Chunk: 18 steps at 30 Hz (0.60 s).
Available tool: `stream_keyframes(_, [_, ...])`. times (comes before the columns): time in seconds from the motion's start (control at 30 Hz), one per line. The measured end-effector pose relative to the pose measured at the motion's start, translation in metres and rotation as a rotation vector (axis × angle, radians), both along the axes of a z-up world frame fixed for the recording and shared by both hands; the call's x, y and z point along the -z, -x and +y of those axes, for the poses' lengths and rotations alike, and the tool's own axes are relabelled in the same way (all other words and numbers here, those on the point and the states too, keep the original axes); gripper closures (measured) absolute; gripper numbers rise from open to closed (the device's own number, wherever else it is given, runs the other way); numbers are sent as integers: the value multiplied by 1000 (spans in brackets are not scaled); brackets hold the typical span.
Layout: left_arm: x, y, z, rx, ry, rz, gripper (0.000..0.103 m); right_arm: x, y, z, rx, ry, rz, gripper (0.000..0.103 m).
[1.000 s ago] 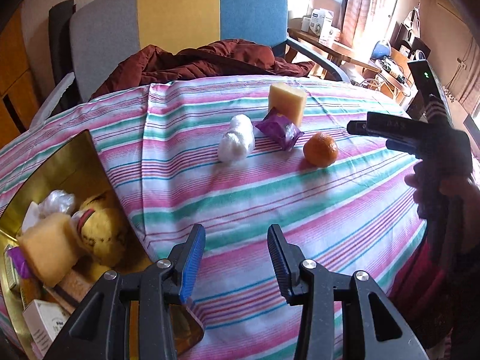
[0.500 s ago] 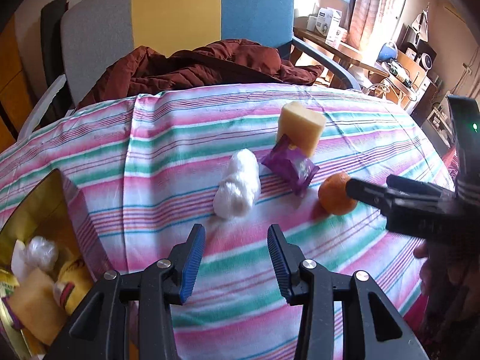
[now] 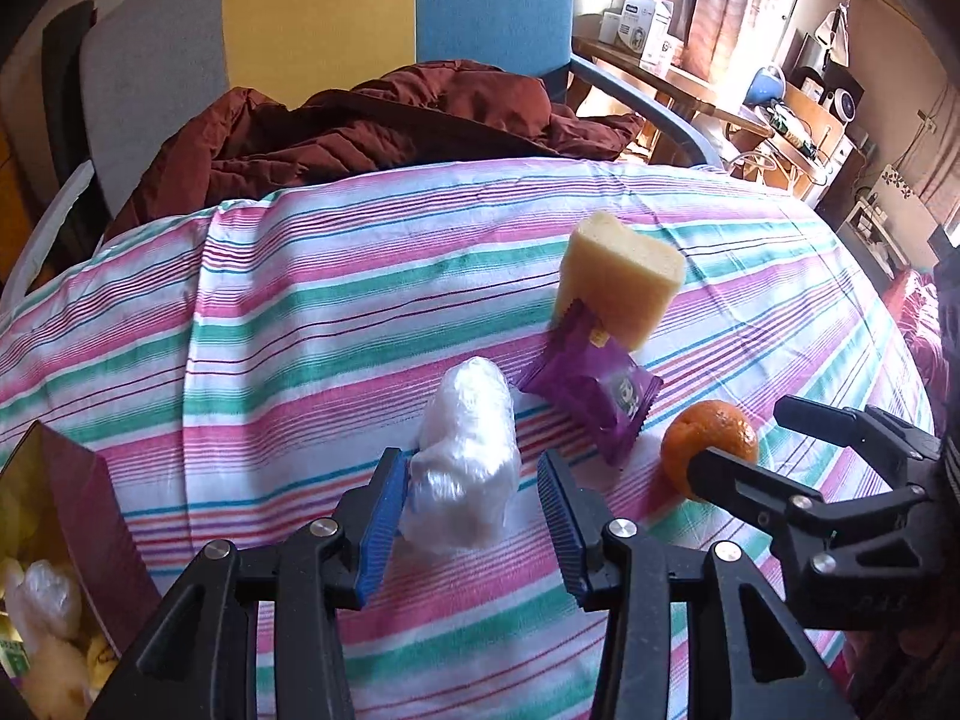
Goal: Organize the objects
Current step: 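Grasp white plastic-wrapped bag with left tool while right tool grasps the orange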
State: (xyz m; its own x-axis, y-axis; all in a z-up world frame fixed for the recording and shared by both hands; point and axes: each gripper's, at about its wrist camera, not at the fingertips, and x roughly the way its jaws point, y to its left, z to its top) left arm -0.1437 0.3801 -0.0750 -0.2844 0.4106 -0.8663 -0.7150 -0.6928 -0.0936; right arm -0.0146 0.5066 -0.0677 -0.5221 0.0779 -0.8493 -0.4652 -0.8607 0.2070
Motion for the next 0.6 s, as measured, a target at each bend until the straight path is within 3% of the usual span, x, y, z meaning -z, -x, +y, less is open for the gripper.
stream_keyframes(0.23, [17, 16, 8, -21, 15, -48, 58, 3, 5, 1, 2, 0, 2, 7])
stream_keyframes(0.33, [20, 15, 7, -26, 23, -30, 66, 6, 9, -1, -3, -8, -5, 11])
stream_keyframes(0.4, [20, 13, 6, -20, 20, -17, 68, 9, 12, -2, -12, -10, -10, 19])
stream_keyframes(0.47, [20, 10, 2, -26, 17, -15, 69, 14, 16, -6, -33, -29, -40, 47])
stream_keyframes(0.5, [20, 7, 0, -27, 19, -11, 69, 16, 17, -8, -47, -23, -45, 53])
stream_keyframes(0.6, [18, -7, -8, -28, 16, -1, 69, 16, 18, -12, -72, -36, -50, 53])
